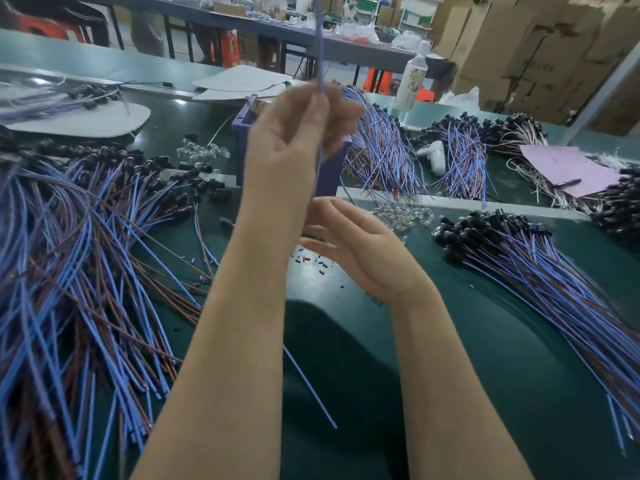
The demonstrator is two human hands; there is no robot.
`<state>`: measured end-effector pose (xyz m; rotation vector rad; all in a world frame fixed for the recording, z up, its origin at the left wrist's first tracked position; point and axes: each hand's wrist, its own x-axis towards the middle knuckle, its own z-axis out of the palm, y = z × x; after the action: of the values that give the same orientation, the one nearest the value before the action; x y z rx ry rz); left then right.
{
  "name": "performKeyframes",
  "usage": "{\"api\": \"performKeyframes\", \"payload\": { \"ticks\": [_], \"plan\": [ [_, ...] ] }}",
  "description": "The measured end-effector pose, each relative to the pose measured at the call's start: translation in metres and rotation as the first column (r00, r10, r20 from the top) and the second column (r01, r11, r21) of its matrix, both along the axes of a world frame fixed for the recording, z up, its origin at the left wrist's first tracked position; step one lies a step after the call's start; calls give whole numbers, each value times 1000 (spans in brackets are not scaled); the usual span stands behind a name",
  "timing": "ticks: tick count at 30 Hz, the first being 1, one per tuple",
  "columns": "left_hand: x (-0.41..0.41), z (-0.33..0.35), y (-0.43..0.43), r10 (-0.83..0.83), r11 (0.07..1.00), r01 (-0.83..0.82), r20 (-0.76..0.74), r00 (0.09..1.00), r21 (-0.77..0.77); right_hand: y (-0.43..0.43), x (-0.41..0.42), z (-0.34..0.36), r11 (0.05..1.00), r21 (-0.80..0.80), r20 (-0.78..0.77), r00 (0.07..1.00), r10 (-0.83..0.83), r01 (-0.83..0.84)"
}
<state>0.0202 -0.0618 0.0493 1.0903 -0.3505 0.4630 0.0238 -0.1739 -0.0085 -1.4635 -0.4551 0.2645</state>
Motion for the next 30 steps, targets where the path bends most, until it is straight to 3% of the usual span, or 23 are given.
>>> {"api": "performKeyframes", "payload": {
  "ticks": [3,6,8,11,14,17,22,25,30],
  "plan": [
    [-5,20,14,109,985,-99,66,992,-141,-7,-7,19,994,73,189,978,-94,81],
    [-3,23,20,243,933,-251,-60,968,-258,-23,-12,40,985,157,241,964,-113,76],
    [1,17,19,287,900,-324,-165,944,-292,-29,-13,47,986,85,266,950,-161,144],
    [11,-4,7,222,961,-264,-342,913,-82,-29,-8,45,923,-207,311,917,-251,323],
    [19,-36,-9,206,971,-132,-415,886,198,-27,5,26,719,-534,323,893,-313,445],
    [26,-60,-15,303,920,-150,-415,858,362,-20,17,2,587,-655,304,877,-373,477],
    [29,-76,-18,407,833,-168,-377,832,527,9,20,-21,629,-467,393,783,-482,622],
    [30,-83,-16,471,805,-220,-367,802,551,19,21,-31,667,-378,316,767,-559,642],
    [31,-87,-14,536,769,-266,-360,763,581,18,24,-35,630,-212,150,662,-734,747]
  ]
}}
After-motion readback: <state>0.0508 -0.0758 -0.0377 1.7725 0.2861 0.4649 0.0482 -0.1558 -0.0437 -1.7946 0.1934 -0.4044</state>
